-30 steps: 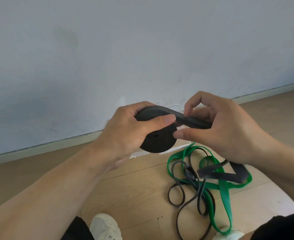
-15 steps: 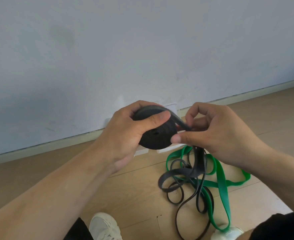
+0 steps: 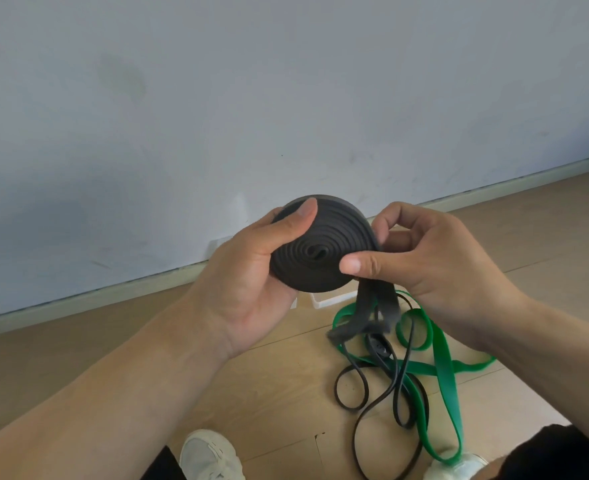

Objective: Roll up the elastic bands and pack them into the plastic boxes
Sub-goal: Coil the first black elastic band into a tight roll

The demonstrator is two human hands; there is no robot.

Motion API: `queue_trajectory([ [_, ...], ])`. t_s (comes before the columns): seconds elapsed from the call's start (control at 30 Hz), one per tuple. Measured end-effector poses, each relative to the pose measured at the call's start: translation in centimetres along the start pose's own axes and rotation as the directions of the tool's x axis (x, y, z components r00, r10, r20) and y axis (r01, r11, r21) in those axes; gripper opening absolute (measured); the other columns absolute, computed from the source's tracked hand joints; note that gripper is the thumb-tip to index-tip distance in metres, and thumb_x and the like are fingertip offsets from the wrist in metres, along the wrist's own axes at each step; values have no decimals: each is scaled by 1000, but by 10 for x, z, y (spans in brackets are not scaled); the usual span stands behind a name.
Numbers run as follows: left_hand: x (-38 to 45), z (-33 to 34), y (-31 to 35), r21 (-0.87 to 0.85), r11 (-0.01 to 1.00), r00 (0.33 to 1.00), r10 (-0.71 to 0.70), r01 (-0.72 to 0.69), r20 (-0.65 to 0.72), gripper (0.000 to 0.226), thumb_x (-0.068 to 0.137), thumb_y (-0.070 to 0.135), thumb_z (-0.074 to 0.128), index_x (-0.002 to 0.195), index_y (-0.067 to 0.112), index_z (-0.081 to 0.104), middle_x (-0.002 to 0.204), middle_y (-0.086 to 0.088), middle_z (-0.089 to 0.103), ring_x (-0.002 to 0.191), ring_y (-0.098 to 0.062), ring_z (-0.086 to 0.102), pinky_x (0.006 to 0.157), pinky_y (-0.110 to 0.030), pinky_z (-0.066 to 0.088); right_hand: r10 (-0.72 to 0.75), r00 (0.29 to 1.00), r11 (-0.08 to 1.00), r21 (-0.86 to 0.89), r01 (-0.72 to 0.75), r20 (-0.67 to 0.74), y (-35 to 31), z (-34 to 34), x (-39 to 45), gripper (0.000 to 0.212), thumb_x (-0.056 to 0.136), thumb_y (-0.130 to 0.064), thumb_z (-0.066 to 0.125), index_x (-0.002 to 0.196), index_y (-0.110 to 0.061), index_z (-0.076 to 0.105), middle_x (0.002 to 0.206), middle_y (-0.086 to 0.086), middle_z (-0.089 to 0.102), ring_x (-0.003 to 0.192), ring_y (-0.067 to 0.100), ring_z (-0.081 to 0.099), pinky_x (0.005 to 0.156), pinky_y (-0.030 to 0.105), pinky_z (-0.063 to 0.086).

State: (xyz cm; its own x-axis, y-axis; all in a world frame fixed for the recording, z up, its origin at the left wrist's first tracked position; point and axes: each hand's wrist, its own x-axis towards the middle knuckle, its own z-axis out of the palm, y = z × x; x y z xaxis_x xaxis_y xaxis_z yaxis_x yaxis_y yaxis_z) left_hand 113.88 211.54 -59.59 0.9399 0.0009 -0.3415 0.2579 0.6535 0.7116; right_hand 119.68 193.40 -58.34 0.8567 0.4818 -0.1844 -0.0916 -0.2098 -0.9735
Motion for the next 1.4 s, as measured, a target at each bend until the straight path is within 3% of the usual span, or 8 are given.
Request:
queue_trajectory([
  [0.17, -1, -2, -12, -111, 994, 1000, -4, 2, -26, 38, 87, 28, 65, 112, 0, 71, 112, -22, 71, 104, -30, 70, 95, -41, 58, 0, 1000, 999, -36, -1, -25, 2, 6, -3, 52, 50, -37, 92, 74, -12, 53, 79, 36, 65, 62, 30, 58, 60, 41, 49],
  [0.27, 2, -7, -4, 146, 989, 1000, 10, -8, -10, 45, 84, 33, 73, 119, 5, 68, 119, -22, 71, 109, -30, 67, 98, -43, 56, -31, 999, 985, -169, 25, -36, -6, 0, -2, 51, 55, -29, 95, 74, -9, 53, 68, 25, 70, 55, 38, 65, 57, 45, 55],
  [0.37, 3, -10, 12, 843, 522, 985, 167, -133, 52, 43, 62, 57, 83, 99, 37, 73, 94, 9, 75, 95, -11, 71, 89, -32, 54, -54, 998, 907, -417, 64, 37, -12, -6, -2, 43, 60, -26, 96, 72, -16, 56, 61, 1, 74, 49, 17, 61, 54, 32, 51],
  [0.47, 1, -7, 3, 940, 255, 962, 205, -228, 178, 32, 62, 58, 84, 91, 45, 77, 91, 19, 73, 92, -3, 68, 85, -23, 53, -62, 992, 803, -585, 112, 106, -11, -5, -4, 38, 63, -29, 93, 71, -21, 56, 61, 0, 72, 50, 13, 50, 52, 31, 44],
  [0.73, 1, -3, -5, 708, 704, 998, 61, -49, 9, 41, 62, 26, 84, 102, 17, 81, 92, -6, 81, 88, -21, 79, 78, -28, 62, -96, 991, 817, -562, 133, 95, -11, -16, 3, 50, 54, -38, 97, 73, -26, 52, 74, -6, 74, 50, 3, 54, 50, 17, 41],
  [0.9, 1, 1, -6, 642, 766, 998, 58, -21, -36, 41, 60, 23, 84, 99, 11, 80, 95, -12, 80, 89, -29, 78, 81, -38, 64, -114, 984, 814, -555, 171, 137, -12, -16, 6, 58, 48, -43, 97, 75, -25, 49, 88, -5, 75, 59, 0, 59, 51, 13, 43],
  [1.3, 0, 0, -3, 493, 862, 991, -66, 114, -114, 39, 47, 11, 85, 85, 3, 80, 94, -15, 79, 87, -29, 78, 77, -39, 65, -77, 983, 859, -490, 151, 168, -10, -24, 11, 58, 40, -59, 90, 85, -32, 64, 79, -4, 73, 71, 17, 70, 71, 49, 60],
  [1.4, 0, 1, -5, 393, 912, 991, -86, 118, -99, 43, 54, 8, 83, 95, -4, 77, 104, -21, 77, 93, -32, 75, 82, -47, 64, -121, 982, 905, -391, 169, 145, -9, -27, 11, 48, 45, -48, 91, 79, -23, 68, 72, -4, 77, 61, 12, 72, 60, 33, 58],
])
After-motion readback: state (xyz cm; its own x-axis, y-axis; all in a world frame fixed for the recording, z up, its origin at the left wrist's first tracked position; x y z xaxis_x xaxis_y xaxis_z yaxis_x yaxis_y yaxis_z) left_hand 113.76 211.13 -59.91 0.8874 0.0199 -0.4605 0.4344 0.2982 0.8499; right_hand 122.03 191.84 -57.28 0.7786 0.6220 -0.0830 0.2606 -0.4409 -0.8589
